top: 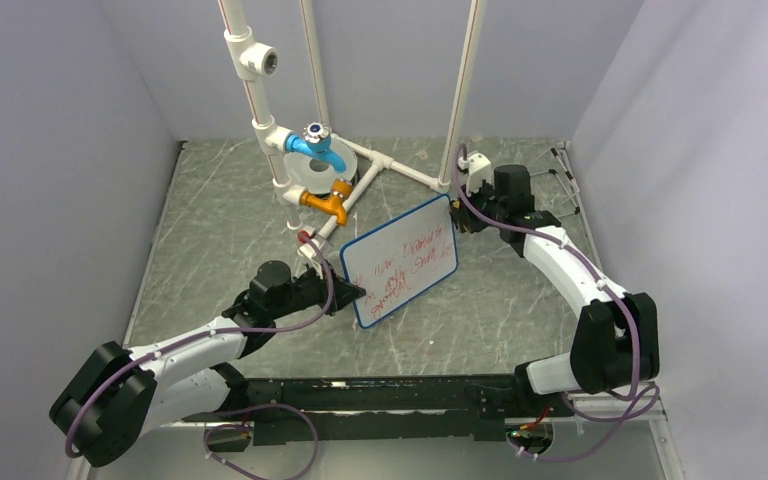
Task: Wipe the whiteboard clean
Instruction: Erase the whiteboard at the center of the board.
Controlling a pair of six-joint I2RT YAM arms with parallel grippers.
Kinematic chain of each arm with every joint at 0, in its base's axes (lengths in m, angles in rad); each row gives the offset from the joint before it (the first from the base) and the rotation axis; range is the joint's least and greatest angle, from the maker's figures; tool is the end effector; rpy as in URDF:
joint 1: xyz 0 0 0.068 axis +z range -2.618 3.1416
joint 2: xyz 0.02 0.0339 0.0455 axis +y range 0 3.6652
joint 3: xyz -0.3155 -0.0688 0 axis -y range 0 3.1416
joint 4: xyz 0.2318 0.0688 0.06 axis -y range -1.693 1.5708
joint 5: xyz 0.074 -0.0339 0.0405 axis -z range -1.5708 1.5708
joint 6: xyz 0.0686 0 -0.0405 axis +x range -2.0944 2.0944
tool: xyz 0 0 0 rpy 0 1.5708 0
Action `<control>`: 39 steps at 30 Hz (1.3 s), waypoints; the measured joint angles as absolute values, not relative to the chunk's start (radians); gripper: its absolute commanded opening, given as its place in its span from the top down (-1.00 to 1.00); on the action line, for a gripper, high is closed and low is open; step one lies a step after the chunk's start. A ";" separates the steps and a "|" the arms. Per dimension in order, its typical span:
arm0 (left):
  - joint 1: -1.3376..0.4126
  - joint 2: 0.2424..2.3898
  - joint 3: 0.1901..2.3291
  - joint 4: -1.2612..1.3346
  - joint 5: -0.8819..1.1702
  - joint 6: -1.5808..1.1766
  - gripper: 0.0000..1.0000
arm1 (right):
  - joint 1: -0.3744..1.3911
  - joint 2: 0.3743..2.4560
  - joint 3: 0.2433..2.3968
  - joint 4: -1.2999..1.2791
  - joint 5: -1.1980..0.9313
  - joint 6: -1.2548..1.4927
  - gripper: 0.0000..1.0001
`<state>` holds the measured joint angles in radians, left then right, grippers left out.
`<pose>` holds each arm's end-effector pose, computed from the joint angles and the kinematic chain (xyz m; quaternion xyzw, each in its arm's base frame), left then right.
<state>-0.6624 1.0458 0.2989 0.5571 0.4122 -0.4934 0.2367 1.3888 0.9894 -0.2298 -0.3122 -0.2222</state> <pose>0.1464 -0.1491 0.2472 0.1936 0.7409 -0.4727 0.4360 0.2987 0.0937 0.3070 -0.2689 0.8413 0.1418 0.4471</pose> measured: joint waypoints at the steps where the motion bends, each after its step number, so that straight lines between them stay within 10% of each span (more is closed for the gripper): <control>1: -0.662 1.047 0.299 0.558 0.417 -0.493 1.00 | 0.227 1.388 0.989 -0.224 -0.299 -0.222 1.00; 39: -0.662 1.044 0.299 0.553 0.421 -0.500 1.00 | 0.256 1.387 0.974 -0.239 -0.494 -0.255 1.00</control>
